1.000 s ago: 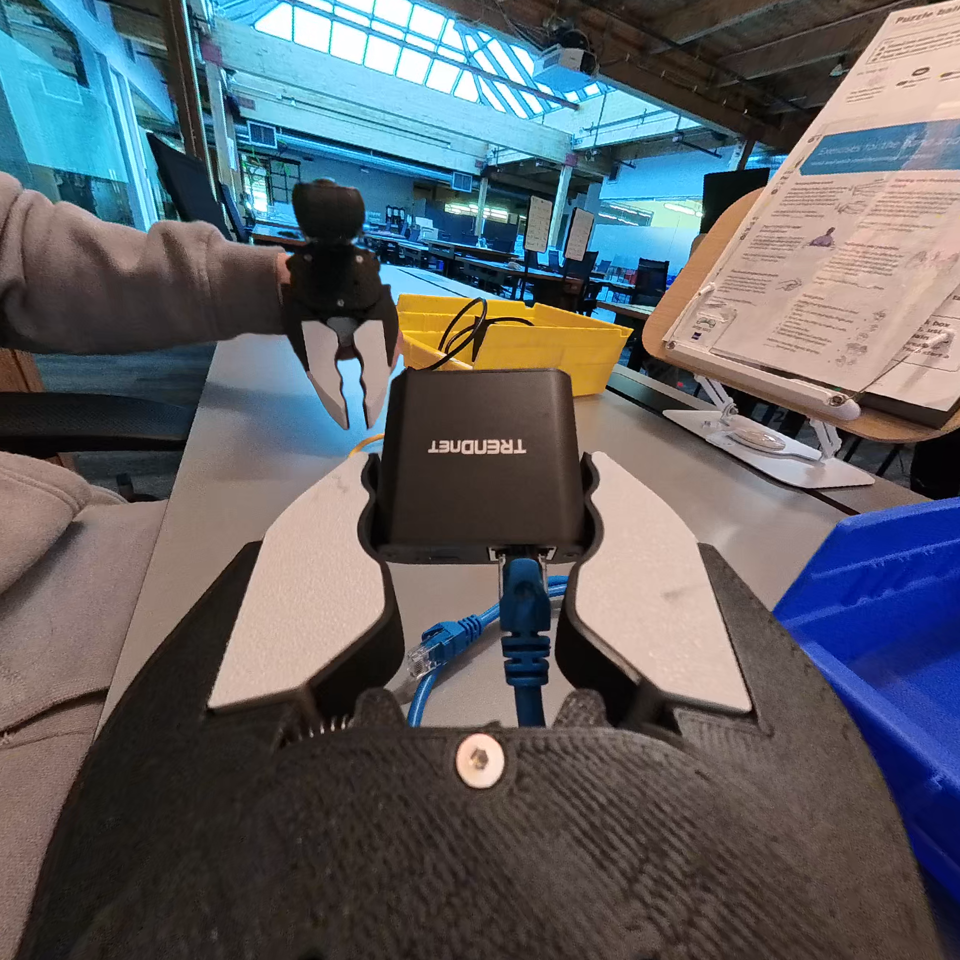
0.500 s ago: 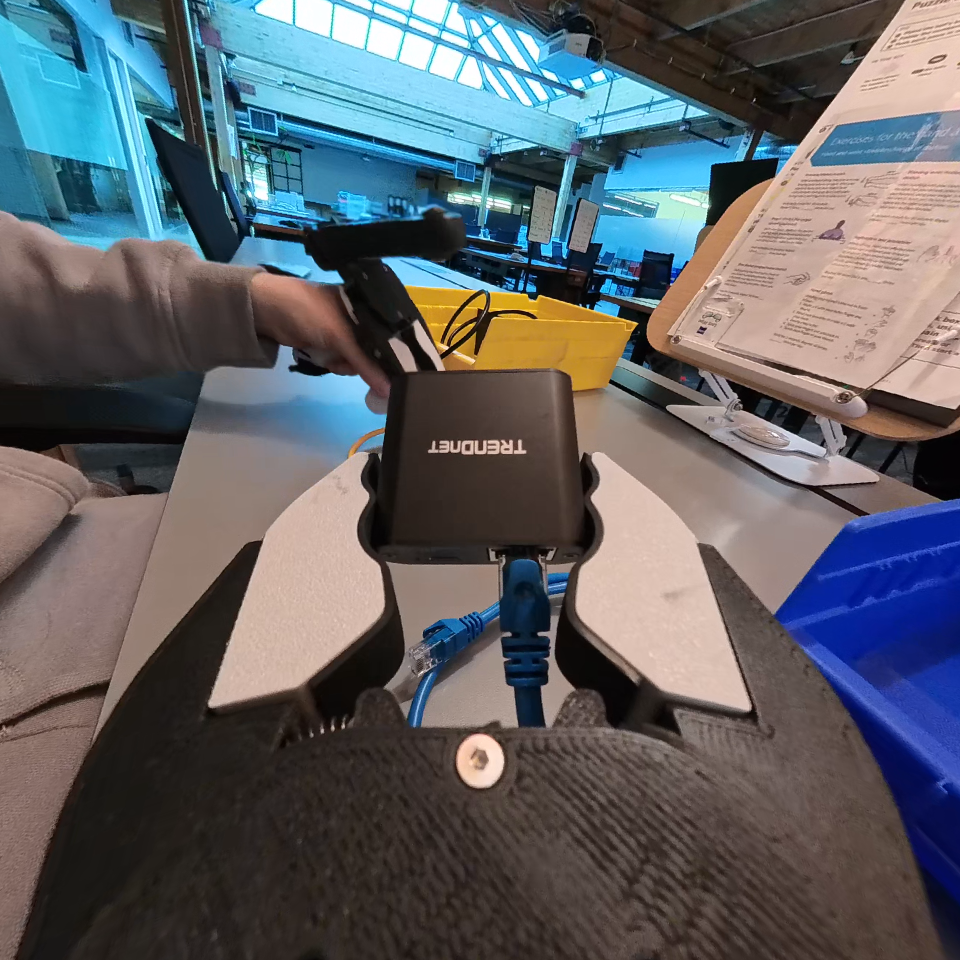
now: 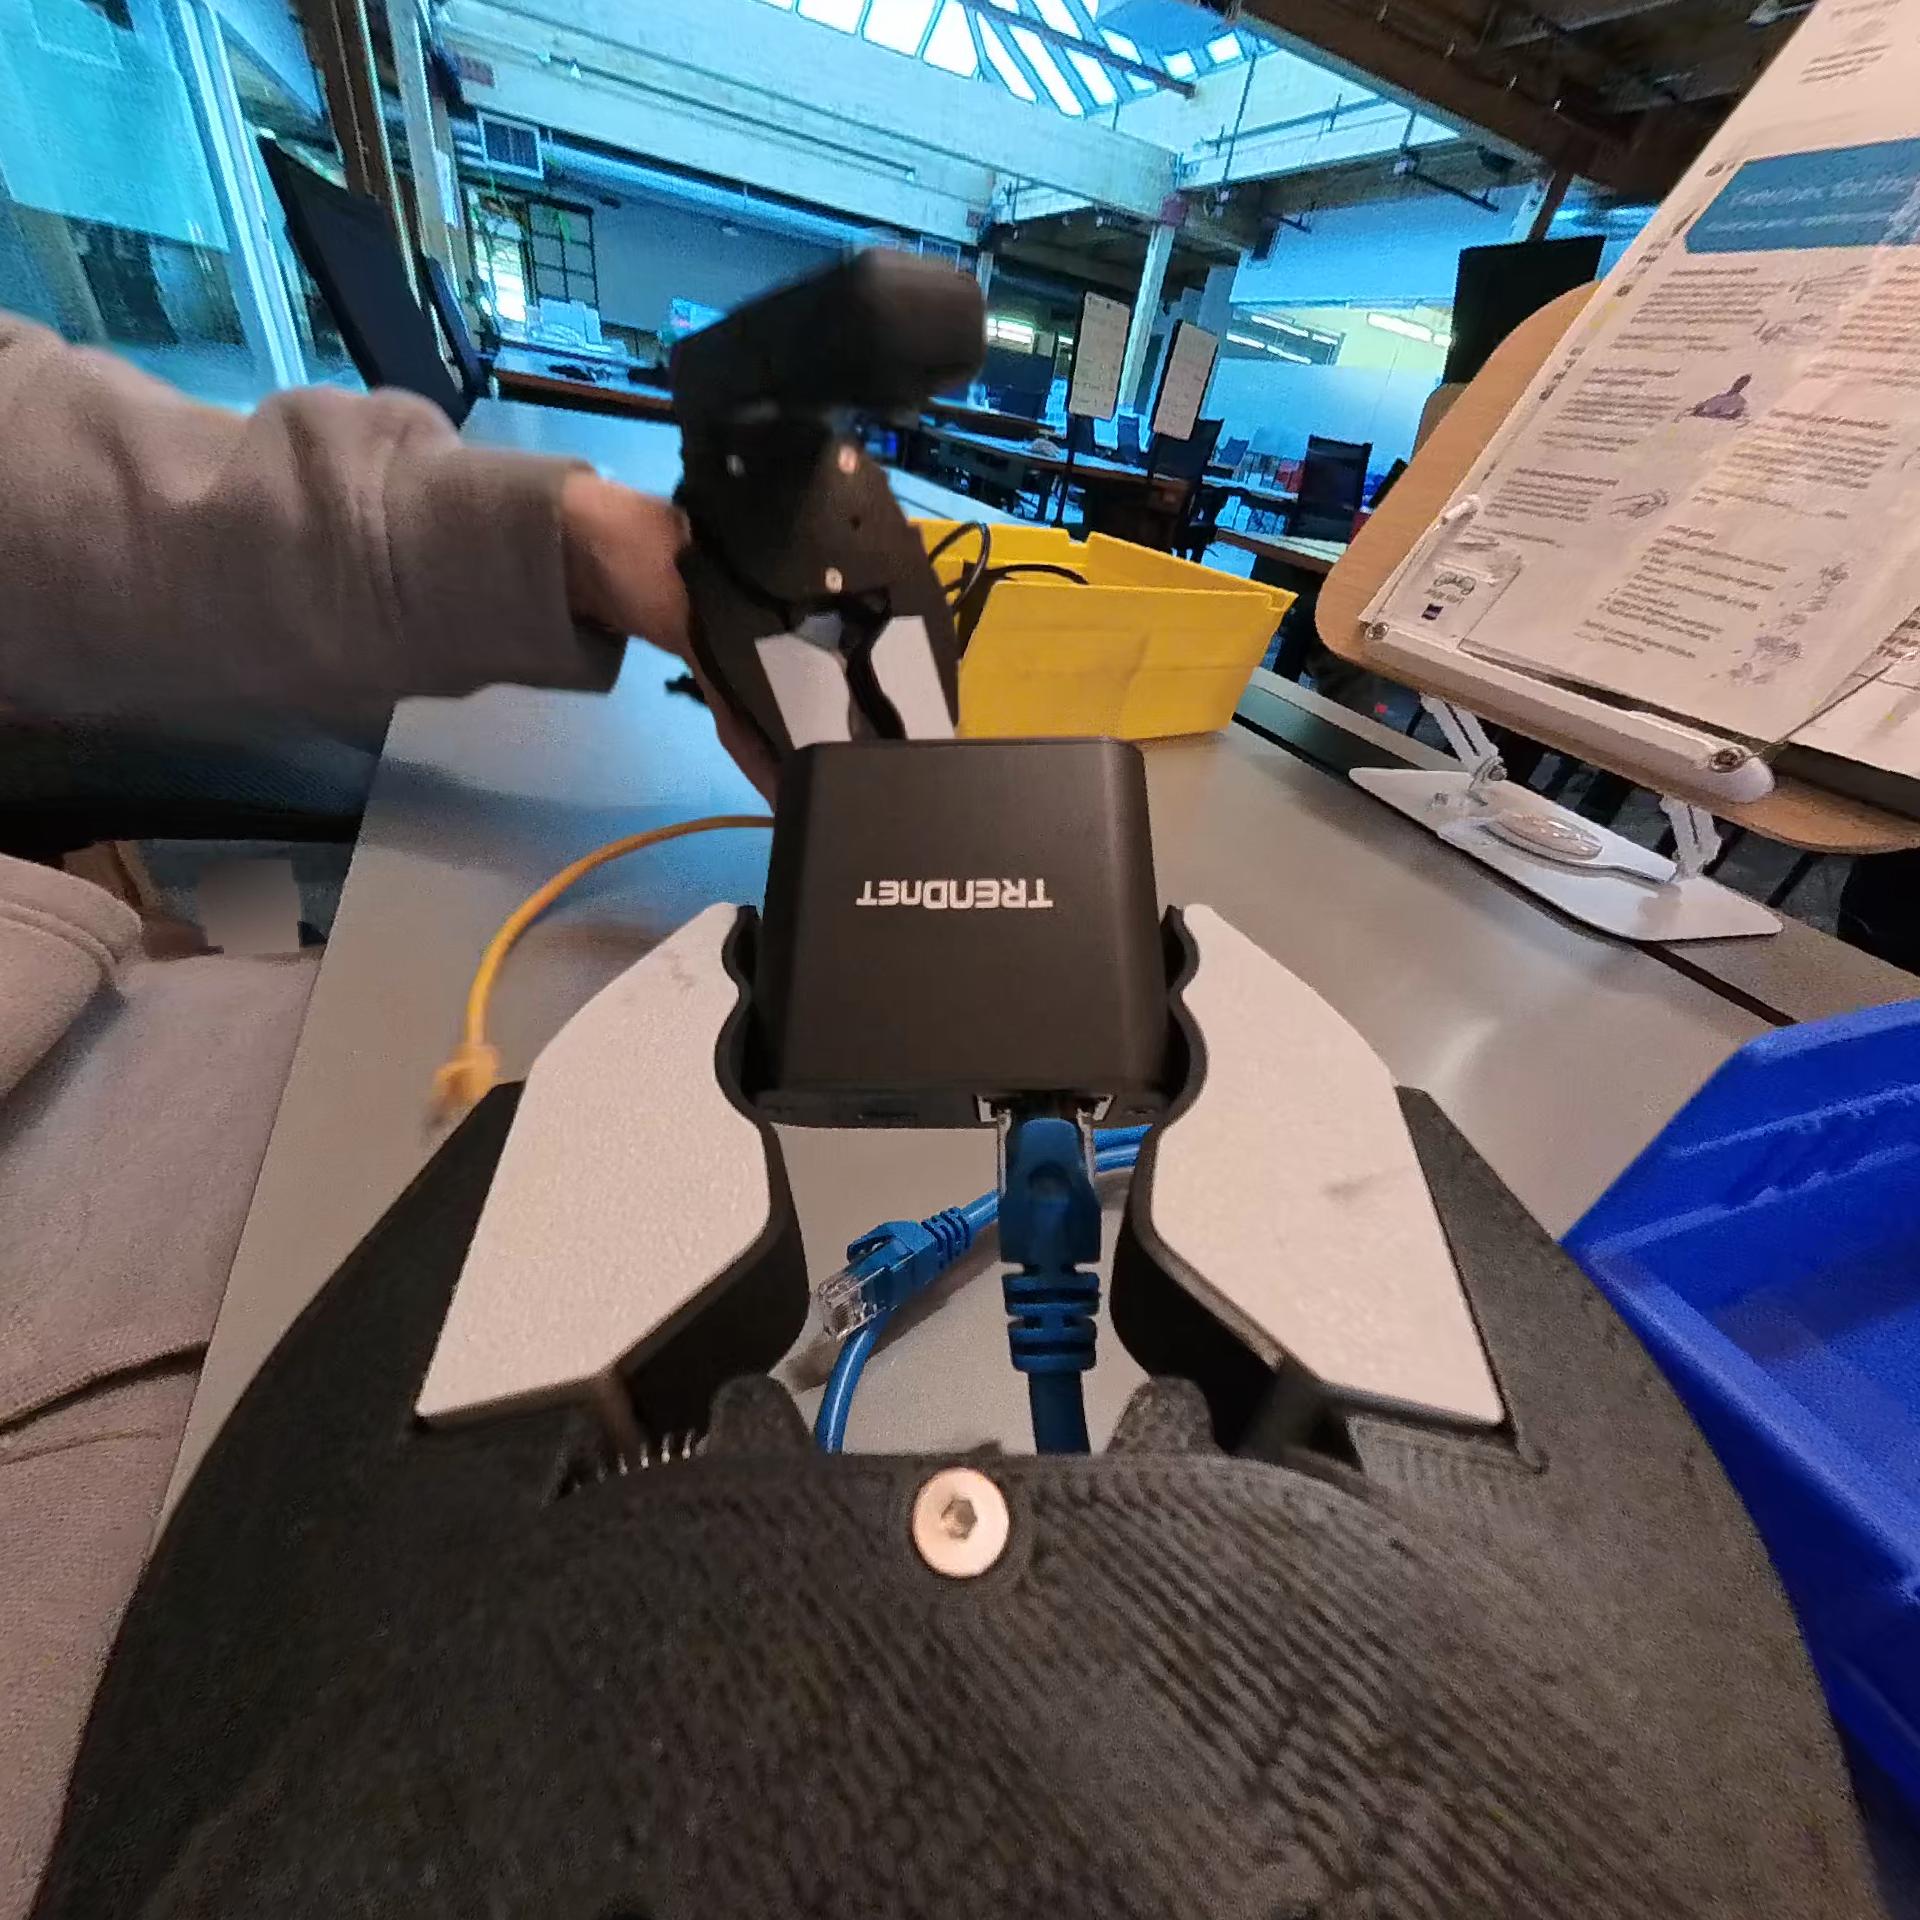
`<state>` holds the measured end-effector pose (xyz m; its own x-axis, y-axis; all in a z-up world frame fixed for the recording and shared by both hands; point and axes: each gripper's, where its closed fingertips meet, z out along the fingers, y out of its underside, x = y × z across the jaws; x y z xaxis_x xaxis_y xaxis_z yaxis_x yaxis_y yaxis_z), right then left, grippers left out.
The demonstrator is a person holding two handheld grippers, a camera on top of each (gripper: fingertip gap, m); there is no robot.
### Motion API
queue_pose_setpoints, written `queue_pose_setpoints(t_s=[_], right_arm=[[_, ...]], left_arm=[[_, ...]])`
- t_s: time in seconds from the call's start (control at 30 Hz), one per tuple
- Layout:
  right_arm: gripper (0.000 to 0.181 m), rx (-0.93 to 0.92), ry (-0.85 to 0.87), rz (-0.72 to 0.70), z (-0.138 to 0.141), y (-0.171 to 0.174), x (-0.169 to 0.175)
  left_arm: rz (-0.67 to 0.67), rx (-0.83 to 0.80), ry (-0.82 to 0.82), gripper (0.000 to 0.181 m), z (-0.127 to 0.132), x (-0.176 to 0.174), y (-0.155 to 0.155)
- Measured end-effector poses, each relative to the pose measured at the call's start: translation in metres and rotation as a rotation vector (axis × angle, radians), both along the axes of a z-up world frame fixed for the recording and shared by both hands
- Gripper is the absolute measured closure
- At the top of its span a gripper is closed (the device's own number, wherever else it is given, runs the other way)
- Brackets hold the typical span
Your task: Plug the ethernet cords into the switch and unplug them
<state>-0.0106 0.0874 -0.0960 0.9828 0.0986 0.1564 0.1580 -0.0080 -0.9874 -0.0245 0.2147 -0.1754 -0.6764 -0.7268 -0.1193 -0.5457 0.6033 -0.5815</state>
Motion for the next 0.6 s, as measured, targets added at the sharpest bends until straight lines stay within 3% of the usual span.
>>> queue_pose_setpoints(t_s=[0.03,0.13,0.27,0.6], right_arm=[[0.108,-0.012,-0.007,0.000,-0.002,0.001,-0.001],[0.108,-0.053,-0.034,0.006,-0.007,0.005,-0.004],[0.108,-0.110,-0.084,0.020,-0.016,0.009,-0.010],[0.108,-0.176,-0.127,0.065,-0.026,0.013,-0.019]], left_arm=[[-0.088,0.001,0.015,0.172,0.007,-0.002,-0.013],[-0.271,0.002,0.065,0.172,0.027,-0.008,-0.044],[-0.398,-0.036,0.129,0.172,0.051,-0.015,-0.075],[-0.504,0.060,0.202,0.172,0.073,-0.027,-0.091]])
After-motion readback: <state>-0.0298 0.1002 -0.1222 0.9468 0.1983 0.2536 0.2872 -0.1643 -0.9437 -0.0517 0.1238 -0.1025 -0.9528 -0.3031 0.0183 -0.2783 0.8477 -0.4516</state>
